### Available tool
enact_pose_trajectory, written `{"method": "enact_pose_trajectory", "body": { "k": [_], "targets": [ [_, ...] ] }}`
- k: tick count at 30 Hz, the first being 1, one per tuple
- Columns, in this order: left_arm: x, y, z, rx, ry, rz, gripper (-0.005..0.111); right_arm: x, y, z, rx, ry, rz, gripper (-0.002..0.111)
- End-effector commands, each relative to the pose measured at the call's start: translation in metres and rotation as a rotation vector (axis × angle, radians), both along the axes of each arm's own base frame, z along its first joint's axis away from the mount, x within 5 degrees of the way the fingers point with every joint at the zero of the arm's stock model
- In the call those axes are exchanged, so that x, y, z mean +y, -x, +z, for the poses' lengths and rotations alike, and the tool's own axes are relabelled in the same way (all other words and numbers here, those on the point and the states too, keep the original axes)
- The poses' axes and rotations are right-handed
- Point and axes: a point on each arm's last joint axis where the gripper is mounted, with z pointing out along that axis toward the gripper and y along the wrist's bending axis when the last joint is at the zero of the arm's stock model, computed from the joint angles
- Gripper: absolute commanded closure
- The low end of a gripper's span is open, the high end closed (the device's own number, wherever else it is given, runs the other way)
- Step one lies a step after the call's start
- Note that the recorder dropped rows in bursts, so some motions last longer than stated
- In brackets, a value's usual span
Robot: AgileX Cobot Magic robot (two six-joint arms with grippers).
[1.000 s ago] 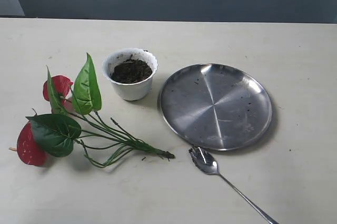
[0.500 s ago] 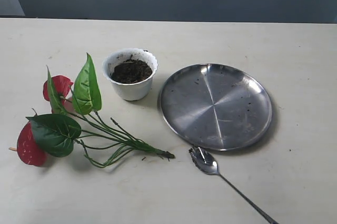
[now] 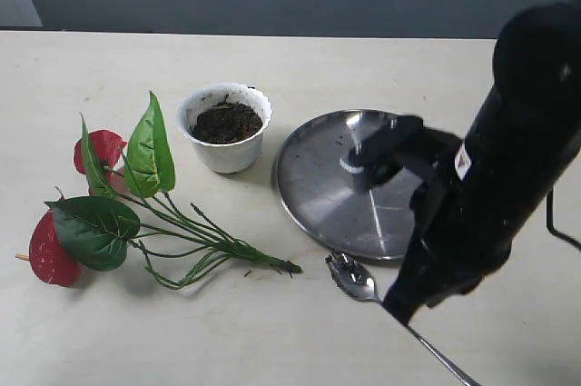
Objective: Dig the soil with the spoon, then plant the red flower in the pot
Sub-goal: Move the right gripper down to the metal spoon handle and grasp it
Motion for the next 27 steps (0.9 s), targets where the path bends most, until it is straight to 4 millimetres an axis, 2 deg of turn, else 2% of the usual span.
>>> {"method": "enact_pose_trajectory", "body": {
  "k": [1,6,7,12,15,24,27],
  "targets": [
    [0.000,0.000,0.001,-0.004,0.003,-0.001,0.106,-0.010,0.017,-0.024,0.045,0.063,0.023,0.101],
    [0.000,0.000,0.001,-0.004,0.003,-0.001,0.106,-0.021,0.025,-0.043,0.050,0.098,0.026,0.067],
    [0.000,0.000,0.001,-0.004,0.003,-0.001,0.106,-0.020,0.024,-0.046,0.027,0.078,0.018,0.066],
    [0.000,0.000,0.001,-0.004,0.003,-0.001,0.106,-0.013,0.019,-0.048,-0.040,-0.015,-0.024,0.066],
    [0.000,0.000,0.001,-0.004,0.003,-0.001,0.106,-0.011,0.016,-0.052,-0.055,-0.015,-0.021,0.066],
    [0.000,0.000,0.001,-0.004,0.003,-0.001,0.106,-0.005,0.010,-0.089,0.035,0.088,-0.027,0.066],
    [0.000,0.000,0.001,-0.004,0.003,-0.001,0.106,-0.003,0.009,-0.099,0.056,0.097,-0.044,0.069]
  ]
}}
